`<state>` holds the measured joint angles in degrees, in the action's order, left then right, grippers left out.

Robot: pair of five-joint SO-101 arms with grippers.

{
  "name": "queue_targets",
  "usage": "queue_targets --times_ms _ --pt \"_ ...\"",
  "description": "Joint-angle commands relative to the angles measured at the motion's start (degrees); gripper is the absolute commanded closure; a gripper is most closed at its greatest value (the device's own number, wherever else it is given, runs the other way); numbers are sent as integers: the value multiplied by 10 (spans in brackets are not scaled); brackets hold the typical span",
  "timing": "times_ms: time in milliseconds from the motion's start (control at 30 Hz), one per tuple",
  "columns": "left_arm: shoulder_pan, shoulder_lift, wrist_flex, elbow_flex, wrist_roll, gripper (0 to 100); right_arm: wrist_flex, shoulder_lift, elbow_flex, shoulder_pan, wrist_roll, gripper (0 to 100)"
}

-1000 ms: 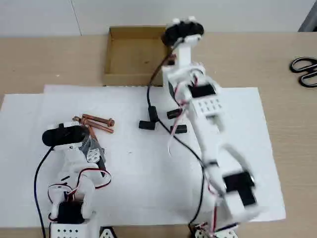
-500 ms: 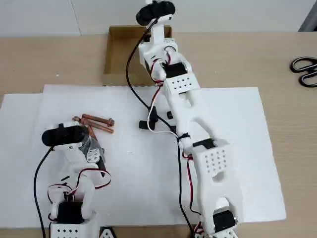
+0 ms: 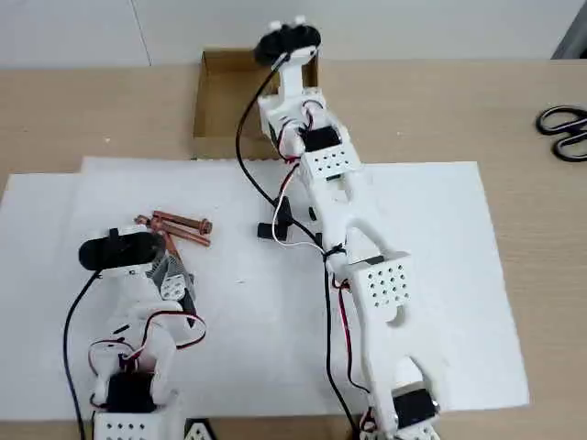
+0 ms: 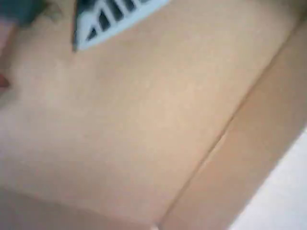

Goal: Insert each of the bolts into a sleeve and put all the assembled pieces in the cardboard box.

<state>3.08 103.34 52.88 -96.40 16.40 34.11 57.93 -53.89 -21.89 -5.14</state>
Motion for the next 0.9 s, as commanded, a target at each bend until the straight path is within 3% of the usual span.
queue_targets --times_ms 0,367,633,867 --pt "2 7 -13 2 4 994 10 -48 -32 8 -5 760" --pt "2 7 -13 2 5 994 259 -211 -32 15 -5 761" --pt "2 7 -13 2 5 994 499 -242 -31 12 -3 761" --pt "2 7 -13 2 5 994 638 -238 -27 -7 -5 761"
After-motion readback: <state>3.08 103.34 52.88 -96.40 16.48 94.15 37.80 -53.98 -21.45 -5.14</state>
